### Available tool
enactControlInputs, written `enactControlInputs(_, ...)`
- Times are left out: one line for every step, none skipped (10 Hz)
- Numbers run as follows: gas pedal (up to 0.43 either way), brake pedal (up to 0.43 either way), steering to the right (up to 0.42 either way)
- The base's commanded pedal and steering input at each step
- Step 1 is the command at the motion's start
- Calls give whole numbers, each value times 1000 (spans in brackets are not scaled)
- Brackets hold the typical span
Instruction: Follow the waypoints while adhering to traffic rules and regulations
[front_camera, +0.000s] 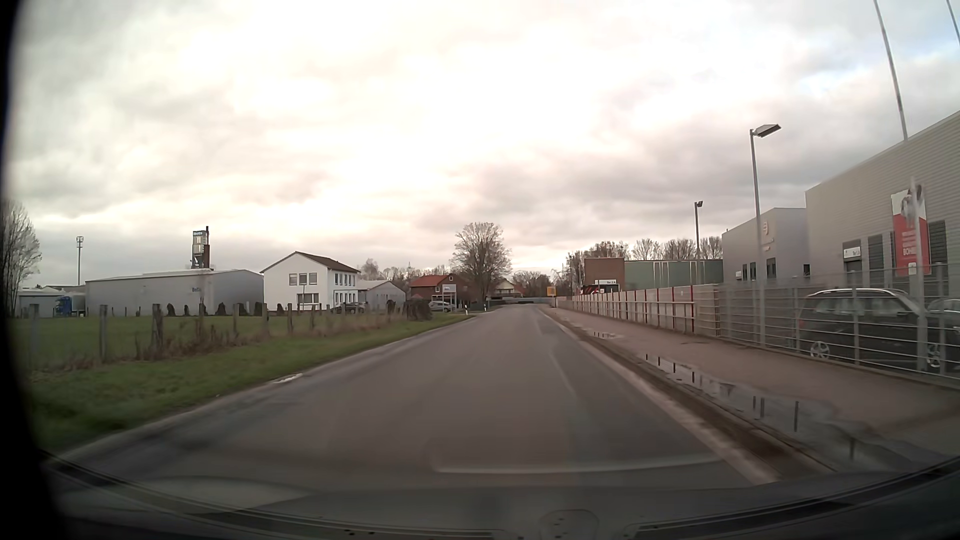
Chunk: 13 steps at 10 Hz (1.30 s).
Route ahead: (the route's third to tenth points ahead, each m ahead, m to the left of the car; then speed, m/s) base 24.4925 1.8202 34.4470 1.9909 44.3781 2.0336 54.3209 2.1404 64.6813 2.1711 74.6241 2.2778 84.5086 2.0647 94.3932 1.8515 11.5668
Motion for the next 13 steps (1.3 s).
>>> enactControlInputs(209, 0, 1)
enactControlInputs(209, 0, 1)
enactControlInputs(209, 0, 1)
enactControlInputs(209, 0, 2)
enactControlInputs(209, 0, 2)
enactControlInputs(197, 0, 2)
enactControlInputs(197, 0, 2)
enactControlInputs(197, 0, 1)
enactControlInputs(197, 0, 2)
enactControlInputs(197, 0, 2)
enactControlInputs(189, 0, 1)
enactControlInputs(189, 0, 1)
enactControlInputs(157, 0, 2)
